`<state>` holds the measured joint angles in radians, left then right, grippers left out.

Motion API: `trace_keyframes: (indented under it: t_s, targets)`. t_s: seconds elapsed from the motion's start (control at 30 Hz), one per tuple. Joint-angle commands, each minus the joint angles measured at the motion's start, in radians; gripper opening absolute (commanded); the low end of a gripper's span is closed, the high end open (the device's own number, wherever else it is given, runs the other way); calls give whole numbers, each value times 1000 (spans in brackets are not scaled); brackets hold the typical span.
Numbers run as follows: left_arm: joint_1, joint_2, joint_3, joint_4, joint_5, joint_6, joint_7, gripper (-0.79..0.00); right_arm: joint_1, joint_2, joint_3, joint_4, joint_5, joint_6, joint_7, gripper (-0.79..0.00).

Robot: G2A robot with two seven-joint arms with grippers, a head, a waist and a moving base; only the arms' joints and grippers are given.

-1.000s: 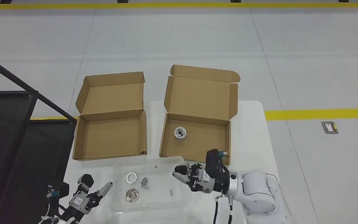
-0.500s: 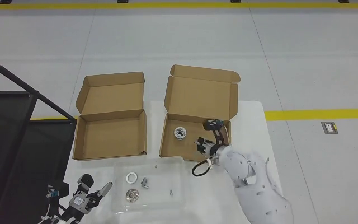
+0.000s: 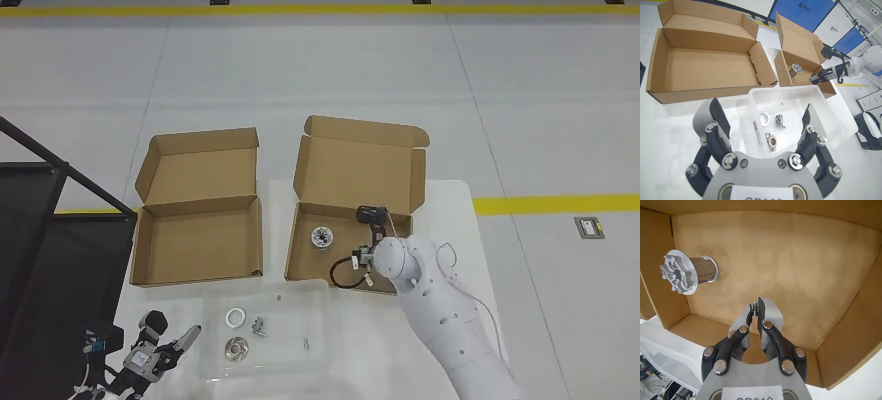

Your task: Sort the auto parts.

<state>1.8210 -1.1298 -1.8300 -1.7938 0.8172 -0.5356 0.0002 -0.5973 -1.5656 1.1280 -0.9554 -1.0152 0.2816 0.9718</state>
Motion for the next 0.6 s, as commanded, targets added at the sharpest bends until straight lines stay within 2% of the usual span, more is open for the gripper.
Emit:
trace_keyframes:
  t_s: [0.0, 0.03, 0.1, 0.17, 0.23, 0.27, 0.33, 0.37, 0.43, 0.57]
  targets:
    - [0, 0, 0, 0, 0, 0, 0, 0, 19, -5, -10, 38, 3, 11, -8, -773]
    - [0, 0, 0, 0, 0, 0, 0, 0, 26, -8, -13, 51, 10, 12, -13, -733]
    - [0, 0, 0, 0, 0, 0, 0, 0, 37, -11, -17, 73, 18, 9, -24, -585]
    - [0, 0, 0, 0, 0, 0, 0, 0, 44, -13, -19, 87, 22, 9, -38, -542]
    - [0, 0, 0, 0, 0, 0, 0, 0, 45, -14, -18, 89, 26, 11, -51, -443]
    - [0, 0, 0, 0, 0, 0, 0, 0, 44, -13, -17, 86, 27, 11, -53, -345]
    - [0, 0, 0, 0, 0, 0, 0, 0, 33, -10, -8, 66, 30, 5, -72, -394]
    - [0, 0, 0, 0, 0, 0, 0, 0, 24, -8, -1, 49, 32, -1, -81, -391]
    - [0, 0, 0, 0, 0, 0, 0, 0, -3, -1, 13, -3, 32, -21, -94, -308]
    - [0, 0, 0, 0, 0, 0, 0, 0, -111, 19, 46, -204, 4, -46, -110, -317]
